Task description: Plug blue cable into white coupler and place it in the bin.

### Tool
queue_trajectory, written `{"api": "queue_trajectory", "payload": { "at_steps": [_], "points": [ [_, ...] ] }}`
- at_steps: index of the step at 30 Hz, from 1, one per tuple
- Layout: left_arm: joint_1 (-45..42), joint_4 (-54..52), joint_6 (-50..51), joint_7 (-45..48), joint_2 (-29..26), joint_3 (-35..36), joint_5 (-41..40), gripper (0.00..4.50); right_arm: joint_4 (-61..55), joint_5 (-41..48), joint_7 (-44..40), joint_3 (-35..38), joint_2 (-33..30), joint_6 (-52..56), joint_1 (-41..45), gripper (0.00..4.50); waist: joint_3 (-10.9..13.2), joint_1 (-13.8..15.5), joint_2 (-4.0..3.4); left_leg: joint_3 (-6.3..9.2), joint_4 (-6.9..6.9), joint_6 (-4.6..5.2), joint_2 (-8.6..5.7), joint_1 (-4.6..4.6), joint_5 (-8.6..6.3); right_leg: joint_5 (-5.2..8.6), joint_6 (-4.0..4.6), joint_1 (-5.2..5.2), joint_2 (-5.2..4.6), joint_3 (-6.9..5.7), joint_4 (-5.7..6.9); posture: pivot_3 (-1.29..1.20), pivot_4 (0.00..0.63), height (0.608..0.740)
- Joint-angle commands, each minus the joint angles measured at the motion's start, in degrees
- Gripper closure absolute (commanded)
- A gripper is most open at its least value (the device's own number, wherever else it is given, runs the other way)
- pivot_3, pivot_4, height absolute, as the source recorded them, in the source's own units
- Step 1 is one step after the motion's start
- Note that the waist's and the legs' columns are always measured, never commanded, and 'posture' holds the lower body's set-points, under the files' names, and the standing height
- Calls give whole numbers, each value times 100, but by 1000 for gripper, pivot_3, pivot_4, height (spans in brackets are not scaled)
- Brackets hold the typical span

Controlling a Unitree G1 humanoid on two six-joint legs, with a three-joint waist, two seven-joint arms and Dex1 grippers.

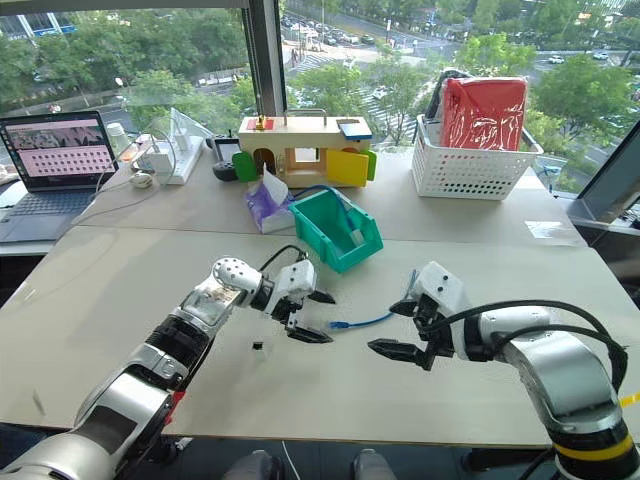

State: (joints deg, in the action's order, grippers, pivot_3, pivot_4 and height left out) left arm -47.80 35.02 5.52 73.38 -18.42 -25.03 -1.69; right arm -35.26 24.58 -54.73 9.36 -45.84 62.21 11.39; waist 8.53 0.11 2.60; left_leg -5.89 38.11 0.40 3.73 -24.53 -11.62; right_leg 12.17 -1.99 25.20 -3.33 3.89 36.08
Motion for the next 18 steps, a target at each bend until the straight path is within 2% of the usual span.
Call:
{"api": "queue_trajectory", "payload": {
  "at_steps": [1, 6, 9, 18],
  "points": [
    [-192, 221, -302, -41, 101, 19, 176, 0, -428, 327, 198, 591, -151, 277, -176, 54, -1, -2, 1, 3, 1, 0, 0, -2, 0, 0, 0, 0, 0, 0, 0, 0, 150, 737],
    [-305, 596, -390, -157, 218, 60, 347, 0, -552, 542, 455, 754, -212, 340, -292, 54, -1, -11, 1, 20, 10, 0, -3, -3, 0, 0, -2, -5, 2, -4, 3, 0, 150, 737],
    [-338, 693, -311, -20, 229, 21, 402, 683, -522, 594, 580, 729, -271, 289, -302, 0, -1, -12, 1, 30, 15, 0, -7, -5, 0, 1, -3, -9, 2, -5, 4, 0, 150, 737],
    [-300, 619, -108, 170, 151, 144, 411, 3909, -382, 823, 733, 705, -451, 283, -524, 0, -2, -46, 2, 46, 17, 1, -8, -10, 0, 3, -6, -11, 3, -13, 3, 0, 150, 737]
  ]
}}
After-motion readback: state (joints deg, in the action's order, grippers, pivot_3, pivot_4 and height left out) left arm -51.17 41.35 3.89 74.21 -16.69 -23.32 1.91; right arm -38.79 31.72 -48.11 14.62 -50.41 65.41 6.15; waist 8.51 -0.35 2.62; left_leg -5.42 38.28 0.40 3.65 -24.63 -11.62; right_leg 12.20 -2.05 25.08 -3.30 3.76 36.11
